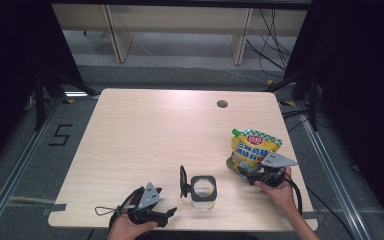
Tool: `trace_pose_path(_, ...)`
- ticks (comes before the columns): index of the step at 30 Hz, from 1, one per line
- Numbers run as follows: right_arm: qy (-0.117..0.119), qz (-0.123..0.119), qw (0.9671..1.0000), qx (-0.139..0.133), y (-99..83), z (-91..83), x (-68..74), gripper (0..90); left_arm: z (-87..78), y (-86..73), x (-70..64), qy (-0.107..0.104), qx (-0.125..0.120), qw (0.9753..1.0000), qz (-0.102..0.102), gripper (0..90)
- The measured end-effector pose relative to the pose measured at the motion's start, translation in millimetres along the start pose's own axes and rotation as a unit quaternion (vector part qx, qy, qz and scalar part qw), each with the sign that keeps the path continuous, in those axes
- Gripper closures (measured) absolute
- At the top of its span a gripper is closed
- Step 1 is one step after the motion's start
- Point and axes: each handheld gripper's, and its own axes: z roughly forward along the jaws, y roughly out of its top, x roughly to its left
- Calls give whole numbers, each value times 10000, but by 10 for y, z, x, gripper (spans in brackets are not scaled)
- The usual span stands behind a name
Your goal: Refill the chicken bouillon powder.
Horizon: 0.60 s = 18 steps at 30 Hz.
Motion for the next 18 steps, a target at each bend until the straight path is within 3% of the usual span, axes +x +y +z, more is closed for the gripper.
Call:
trace_pose_path(1, 13, -154, 9999, -48, 12, 35, -17, 202, 1, 3, 3, -6, 8, 10000, 43, 198)
trace_pose_path(2, 27, -118, 9999, -43, 21, 51, -10, 210, -2, 4, 13, 14, 59, 9999, 122, 199)
trace_pose_path(5, 22, -165, 9999, 12, 45, 68, -28, 206, 13, -11, -13, 19, 19, 10000, -83, 199)
trace_pose_path(10, 81, -248, 9995, -152, 74, 73, -35, 201, 27, -12, -2, 0, 56, 10000, -3, 198)
trace_pose_path(12, 128, -48, 9992, -380, 84, 120, -65, 231, 24, -6, -14, -33, 81, 10000, 13, 199)
trace_pose_path(17, 229, 93, 9989, -392, 72, 132, -74, 232, 37, -10, -25, -15, 68, 10000, -43, 199)
trace_pose_path(18, 229, 93, 9989, -392, 72, 132, -74, 232, 24, 1, -4, -65, 213, 9997, 64, 199)
